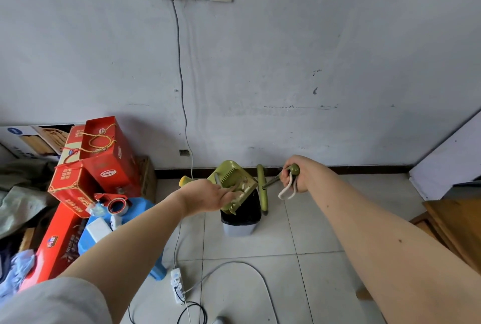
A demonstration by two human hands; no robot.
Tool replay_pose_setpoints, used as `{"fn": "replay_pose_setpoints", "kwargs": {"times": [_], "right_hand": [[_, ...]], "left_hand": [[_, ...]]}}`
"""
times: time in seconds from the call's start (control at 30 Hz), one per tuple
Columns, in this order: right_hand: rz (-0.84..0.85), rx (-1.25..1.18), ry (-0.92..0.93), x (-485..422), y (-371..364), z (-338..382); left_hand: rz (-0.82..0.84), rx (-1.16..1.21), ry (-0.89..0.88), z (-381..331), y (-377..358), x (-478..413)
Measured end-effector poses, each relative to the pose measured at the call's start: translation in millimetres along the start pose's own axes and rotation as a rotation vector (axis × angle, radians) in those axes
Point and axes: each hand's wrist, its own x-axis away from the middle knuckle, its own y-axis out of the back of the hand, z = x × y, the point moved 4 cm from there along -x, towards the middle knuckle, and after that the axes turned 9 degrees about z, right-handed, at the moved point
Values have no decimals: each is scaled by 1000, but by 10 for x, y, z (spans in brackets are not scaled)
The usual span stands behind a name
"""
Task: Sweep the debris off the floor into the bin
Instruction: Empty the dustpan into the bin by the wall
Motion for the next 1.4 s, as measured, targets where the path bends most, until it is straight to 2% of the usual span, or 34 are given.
{"fn": "replay_pose_setpoints", "kwargs": {"times": [0.27, 0.43, 0.73, 1.07, 1.23, 1.4], "right_hand": [[-25, 59, 43, 218, 5, 21], [-22, 7, 99, 364, 23, 60], [-38, 135, 73, 646, 26, 256], [-63, 103, 52, 770, 98, 76], [-96, 107, 42, 762, 182, -29], [-33, 124, 48, 780, 224, -198]], "left_hand": [[26, -67, 11, -276, -101, 118], [23, -67, 54, -362, -65, 154], [9, -66, 86, -767, -71, 244], [32, -10, 168, -1097, 2, 249], [-16, -46, 169, -1157, 116, 263], [-28, -18, 203, -1313, 93, 305]]}}
